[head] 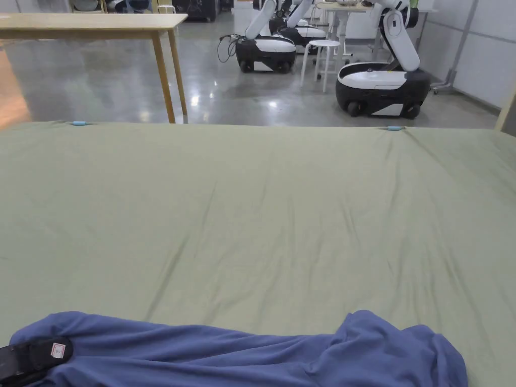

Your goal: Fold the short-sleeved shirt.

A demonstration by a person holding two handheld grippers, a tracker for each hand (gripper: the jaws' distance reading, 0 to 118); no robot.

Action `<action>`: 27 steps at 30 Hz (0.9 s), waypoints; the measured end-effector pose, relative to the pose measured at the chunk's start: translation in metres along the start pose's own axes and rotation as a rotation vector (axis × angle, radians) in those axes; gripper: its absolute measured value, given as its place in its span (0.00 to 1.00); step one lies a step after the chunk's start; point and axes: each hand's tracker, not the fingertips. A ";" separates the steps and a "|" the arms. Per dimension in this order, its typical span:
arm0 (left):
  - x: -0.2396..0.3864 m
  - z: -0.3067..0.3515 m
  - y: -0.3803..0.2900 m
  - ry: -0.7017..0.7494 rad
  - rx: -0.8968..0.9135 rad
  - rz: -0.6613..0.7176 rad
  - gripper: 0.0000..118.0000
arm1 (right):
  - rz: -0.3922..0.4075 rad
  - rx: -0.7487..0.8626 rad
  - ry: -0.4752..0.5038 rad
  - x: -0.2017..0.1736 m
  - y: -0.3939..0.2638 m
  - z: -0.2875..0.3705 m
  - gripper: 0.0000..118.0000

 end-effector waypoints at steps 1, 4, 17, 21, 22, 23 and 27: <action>0.010 0.001 0.000 -0.015 -0.003 -0.010 0.10 | 0.003 -0.002 0.004 -0.001 0.000 -0.001 0.00; 0.055 -0.003 -0.004 -0.232 -0.009 -0.039 0.10 | 0.012 -0.012 0.007 -0.003 0.001 -0.005 0.00; 0.147 -0.174 -0.090 -0.329 -0.320 -0.111 0.10 | 0.030 -0.004 0.038 -0.008 -0.001 -0.003 0.00; 0.141 -0.202 -0.114 -0.178 -0.376 -0.156 0.10 | 0.043 0.003 0.033 -0.007 0.000 0.003 0.00; 0.140 -0.204 -0.117 -0.153 -0.380 -0.164 0.10 | 0.044 0.003 0.033 -0.005 0.000 0.004 0.00; 0.138 -0.204 -0.118 -0.165 -0.366 -0.150 0.11 | 0.045 0.003 0.033 -0.004 -0.001 0.005 0.00; 0.144 -0.204 -0.119 -0.293 -0.409 -0.078 0.81 | 0.041 -0.005 0.028 -0.002 -0.003 0.004 0.00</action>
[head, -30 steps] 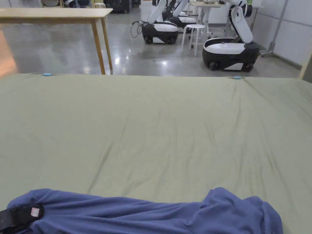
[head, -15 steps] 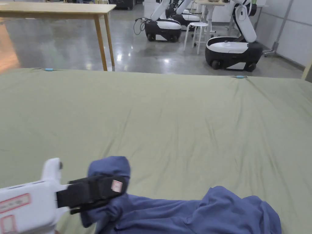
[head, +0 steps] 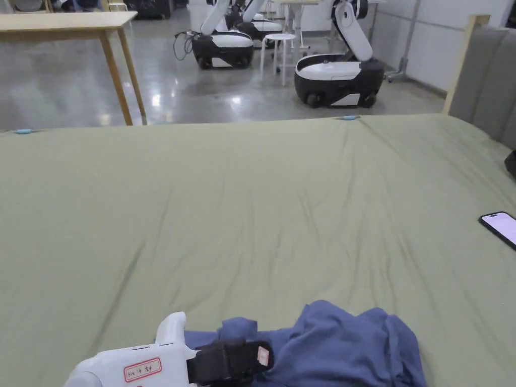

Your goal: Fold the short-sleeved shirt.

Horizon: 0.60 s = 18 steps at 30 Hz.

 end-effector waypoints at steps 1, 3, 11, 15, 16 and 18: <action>0.007 -0.002 0.000 -0.086 0.001 0.017 0.96 | 0.000 -0.003 -0.001 0.000 -0.001 -0.001 0.00; 0.017 -0.002 -0.002 -0.149 -0.005 0.009 1.00 | -0.004 -0.010 0.000 0.000 -0.003 -0.003 0.00; 0.033 0.039 0.019 -0.109 0.124 0.004 1.00 | -0.004 -0.033 -0.001 -0.001 -0.007 -0.006 0.00; 0.034 0.091 0.019 0.043 0.248 -0.106 0.64 | 0.002 -0.031 0.005 -0.003 -0.006 -0.008 0.00; 0.034 0.101 0.016 0.096 0.265 -0.120 0.33 | 0.002 -0.030 0.008 -0.004 -0.006 -0.009 0.00; 0.040 0.116 0.006 0.162 0.306 -0.125 0.00 | 0.004 -0.029 0.015 -0.006 -0.006 -0.013 0.00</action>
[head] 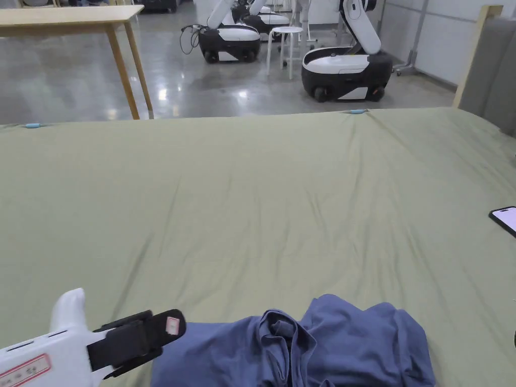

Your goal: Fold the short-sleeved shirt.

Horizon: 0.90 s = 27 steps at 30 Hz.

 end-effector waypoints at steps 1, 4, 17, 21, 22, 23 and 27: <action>-0.002 0.006 -0.003 -0.034 -0.025 0.009 0.00 | 0.002 -0.001 0.007 -0.001 0.000 -0.002 0.00; 0.001 0.012 -0.011 -0.079 -0.023 0.038 0.00 | 0.007 -0.009 0.019 -0.004 0.000 -0.008 0.00; -0.006 -0.149 -0.058 -0.104 -0.318 0.049 0.00 | 0.019 -0.020 0.032 -0.012 0.000 0.000 0.00; -0.008 -0.162 -0.063 -0.082 -0.397 0.021 0.00 | 0.019 -0.027 -0.002 -0.008 -0.001 0.007 0.00; -0.008 -0.166 -0.063 -0.070 -0.400 0.019 0.00 | 0.016 -0.029 -0.006 -0.007 -0.002 0.007 0.00; -0.009 -0.168 -0.065 -0.025 -0.408 0.001 0.00 | 0.013 -0.031 -0.009 -0.006 -0.002 0.007 0.00; -0.002 -0.160 -0.060 -0.025 -0.417 -0.010 0.00 | 0.010 -0.034 -0.014 -0.006 -0.003 0.007 0.00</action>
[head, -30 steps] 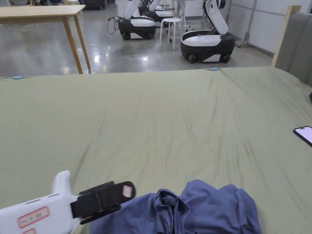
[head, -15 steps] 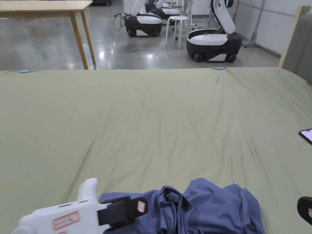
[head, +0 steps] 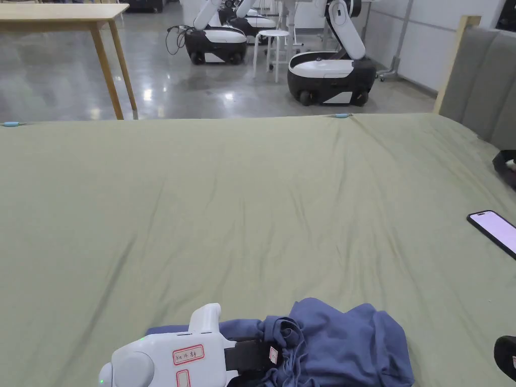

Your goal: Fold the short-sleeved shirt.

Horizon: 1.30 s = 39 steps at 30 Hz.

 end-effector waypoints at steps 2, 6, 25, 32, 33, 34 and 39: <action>0.009 0.026 0.002 -0.030 0.051 -0.037 0.00 | -0.007 0.002 0.004 -0.001 0.001 -0.001 0.00; 0.029 0.107 0.001 -0.146 0.200 -0.066 0.00 | 0.015 0.012 0.022 -0.006 0.006 -0.003 0.00; -0.026 0.167 -0.023 0.114 0.339 0.016 0.62 | 0.166 0.113 0.122 -0.047 0.034 -0.014 0.01; -0.075 0.133 -0.011 0.123 0.273 0.103 0.95 | 0.195 0.173 0.073 -0.044 0.037 0.001 0.01; -0.077 0.129 -0.011 0.130 0.272 0.101 0.95 | 0.194 0.172 0.075 -0.044 0.038 0.002 0.01; -0.078 0.127 -0.012 0.123 0.277 0.091 0.95 | 0.194 0.175 0.076 -0.044 0.038 0.003 0.01; -0.067 0.115 -0.008 0.026 0.211 0.116 0.95 | 0.208 0.169 0.077 -0.046 0.038 0.003 0.01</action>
